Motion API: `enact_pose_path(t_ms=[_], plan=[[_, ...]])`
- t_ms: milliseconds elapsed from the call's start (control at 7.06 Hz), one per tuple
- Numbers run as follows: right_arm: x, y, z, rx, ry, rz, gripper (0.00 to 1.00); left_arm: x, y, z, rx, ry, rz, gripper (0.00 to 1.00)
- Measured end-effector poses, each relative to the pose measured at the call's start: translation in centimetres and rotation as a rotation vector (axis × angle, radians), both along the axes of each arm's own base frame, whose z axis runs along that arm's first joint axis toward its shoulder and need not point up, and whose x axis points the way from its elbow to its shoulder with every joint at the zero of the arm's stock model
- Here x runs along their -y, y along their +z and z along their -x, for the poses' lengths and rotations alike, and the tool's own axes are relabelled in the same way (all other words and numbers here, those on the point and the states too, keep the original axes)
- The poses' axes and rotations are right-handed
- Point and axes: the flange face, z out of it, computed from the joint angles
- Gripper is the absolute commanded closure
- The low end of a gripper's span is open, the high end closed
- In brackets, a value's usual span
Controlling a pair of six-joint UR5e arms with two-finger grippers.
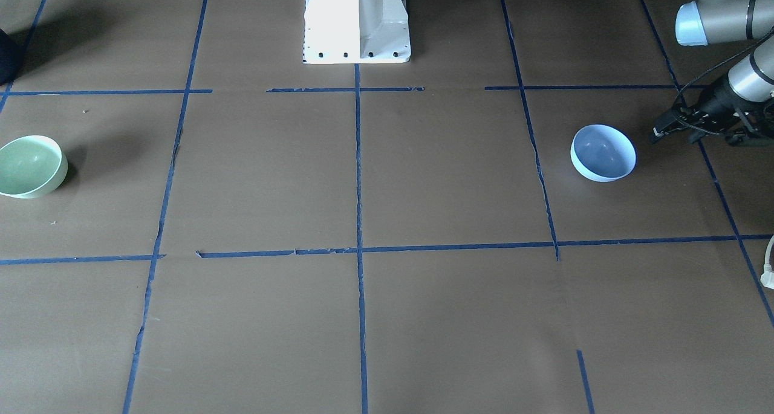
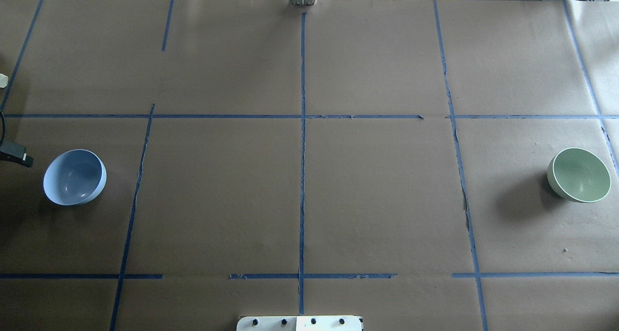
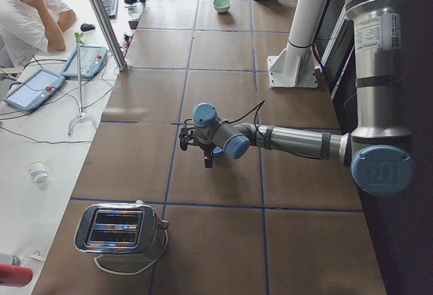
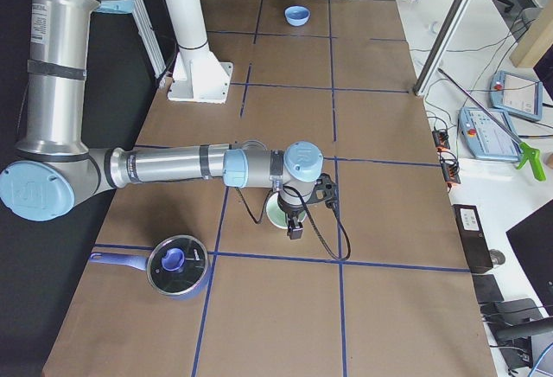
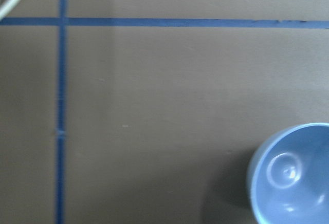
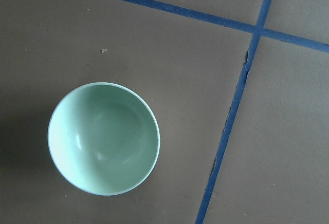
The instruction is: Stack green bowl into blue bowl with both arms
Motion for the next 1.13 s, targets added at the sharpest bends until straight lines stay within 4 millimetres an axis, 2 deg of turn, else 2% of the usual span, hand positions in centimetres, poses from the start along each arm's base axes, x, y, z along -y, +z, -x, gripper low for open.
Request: enact_pose_path(t_ms=[142, 283, 566, 708, 1133], plan=[[0.0, 0.0, 0.1, 0.001, -0.002, 0.001, 0.0, 0.8, 0.6, -1.6, -0.014, -0.012, 0.018, 0.0], [0.0, 0.0, 0.2, 0.002, -0.004, 0.001, 0.0, 1.4, 0.8, -3.3, -0.021, -0.01, 0.032, 0.05], [0.0, 0.0, 0.3, 0.007, -0.007, 0.002, 0.0, 1.5, 0.8, -5.5, -0.027, 0.017, 0.04, 0.72], [0.0, 0.0, 0.4, 0.008, -0.009, 0.002, 0.0, 1.3, 0.8, -6.0, -0.029, 0.025, 0.041, 0.93], [0.0, 0.0, 0.6, 0.009, -0.014, 0.003, 0.0, 1.2, 0.3, -6.5, -0.037, 0.038, 0.036, 1.0]])
